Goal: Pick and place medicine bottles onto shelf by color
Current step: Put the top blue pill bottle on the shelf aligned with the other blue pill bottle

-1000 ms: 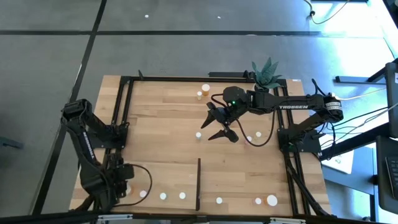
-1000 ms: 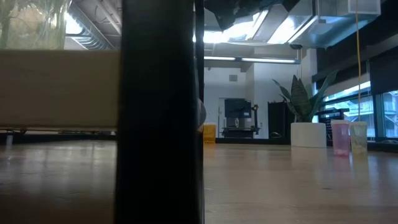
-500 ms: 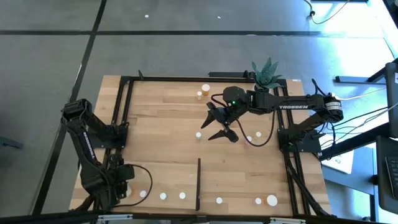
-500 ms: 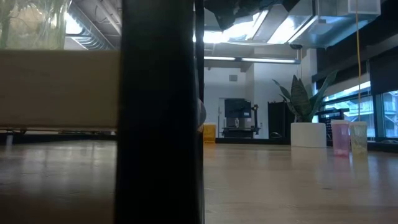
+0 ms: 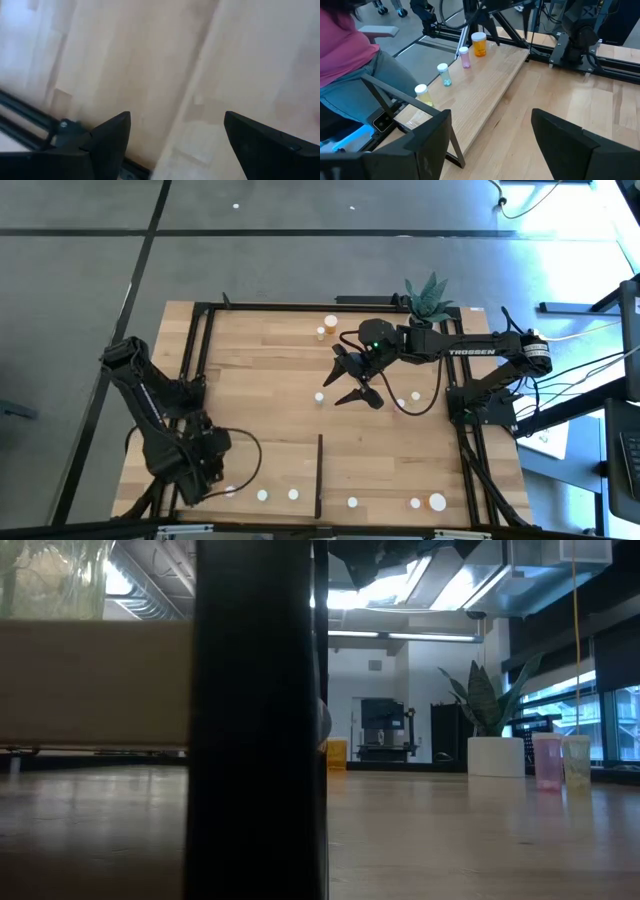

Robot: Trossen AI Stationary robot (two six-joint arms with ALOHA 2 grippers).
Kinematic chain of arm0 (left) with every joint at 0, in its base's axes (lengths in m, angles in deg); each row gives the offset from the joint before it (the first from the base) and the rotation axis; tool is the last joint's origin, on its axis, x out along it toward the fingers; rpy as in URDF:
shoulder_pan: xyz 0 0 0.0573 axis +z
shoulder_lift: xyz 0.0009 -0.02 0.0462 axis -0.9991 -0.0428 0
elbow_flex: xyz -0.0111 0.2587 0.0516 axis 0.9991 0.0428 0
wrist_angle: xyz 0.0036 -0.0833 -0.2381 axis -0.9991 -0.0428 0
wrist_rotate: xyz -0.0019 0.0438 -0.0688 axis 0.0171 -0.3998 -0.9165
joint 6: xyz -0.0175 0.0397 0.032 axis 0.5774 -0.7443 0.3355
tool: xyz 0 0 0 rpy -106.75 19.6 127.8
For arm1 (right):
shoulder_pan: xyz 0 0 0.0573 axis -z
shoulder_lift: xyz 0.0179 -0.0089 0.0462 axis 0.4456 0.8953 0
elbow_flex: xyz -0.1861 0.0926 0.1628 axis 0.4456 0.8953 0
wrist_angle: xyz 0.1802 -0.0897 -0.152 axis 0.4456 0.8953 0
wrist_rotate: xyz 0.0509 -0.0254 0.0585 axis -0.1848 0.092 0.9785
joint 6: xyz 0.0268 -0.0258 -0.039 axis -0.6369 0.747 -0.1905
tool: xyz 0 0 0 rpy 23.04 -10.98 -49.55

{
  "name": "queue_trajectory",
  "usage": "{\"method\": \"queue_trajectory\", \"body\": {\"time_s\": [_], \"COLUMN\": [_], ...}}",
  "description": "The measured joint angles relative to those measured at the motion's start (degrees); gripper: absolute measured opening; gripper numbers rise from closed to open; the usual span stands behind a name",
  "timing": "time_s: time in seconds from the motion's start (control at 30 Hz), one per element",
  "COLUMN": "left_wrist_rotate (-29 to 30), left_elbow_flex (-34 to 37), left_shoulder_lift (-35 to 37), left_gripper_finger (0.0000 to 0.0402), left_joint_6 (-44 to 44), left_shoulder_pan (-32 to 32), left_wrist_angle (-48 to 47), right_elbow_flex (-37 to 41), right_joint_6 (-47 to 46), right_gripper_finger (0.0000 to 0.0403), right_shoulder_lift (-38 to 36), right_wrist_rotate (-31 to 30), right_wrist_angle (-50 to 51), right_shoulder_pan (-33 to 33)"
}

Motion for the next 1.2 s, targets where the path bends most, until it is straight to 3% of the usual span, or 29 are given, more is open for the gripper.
{"method": "queue_trajectory", "body": {"time_s": [0.47, 0.7, 0.9, 1.03, 1.2], "left_wrist_rotate": [1.1, 12.3, 15.7, 16.2, 17.4], "left_elbow_flex": [0.0, 0.7, 3.4, 5.6, 6.6], "left_shoulder_lift": [5.2, 12.0, 14.7, 15.6, 15.8], "left_gripper_finger": [0.0315, 0.0315, 0.0315, 0.0315, 0.0315], "left_joint_6": [0.4, 3.7, 6.2, 6.7, 7.8], "left_shoulder_pan": [8.5, 6.0, 4.8, 5.0, 6.4], "left_wrist_angle": [-1.1, -0.9, -0.9, -1.0, -1.6], "right_elbow_flex": [0.0, 0.0, 0.0, 0.0, 0.0], "right_joint_6": [-0.2, -0.3, 1.0, -0.3, -1.7], "right_gripper_finger": [0.0278, 0.0278, 0.0278, 0.0278, 0.0278], "right_shoulder_lift": [0.0, 0.0, 0.0, 0.0, 0.0], "right_wrist_rotate": [0.0, 0.0, -0.3, -6.5, -21.4], "right_wrist_angle": [0.0, -0.1, -0.1, 0.2, 4.2], "right_shoulder_pan": [0.0, 0.0, 0.0, 0.0, 0.0]}}
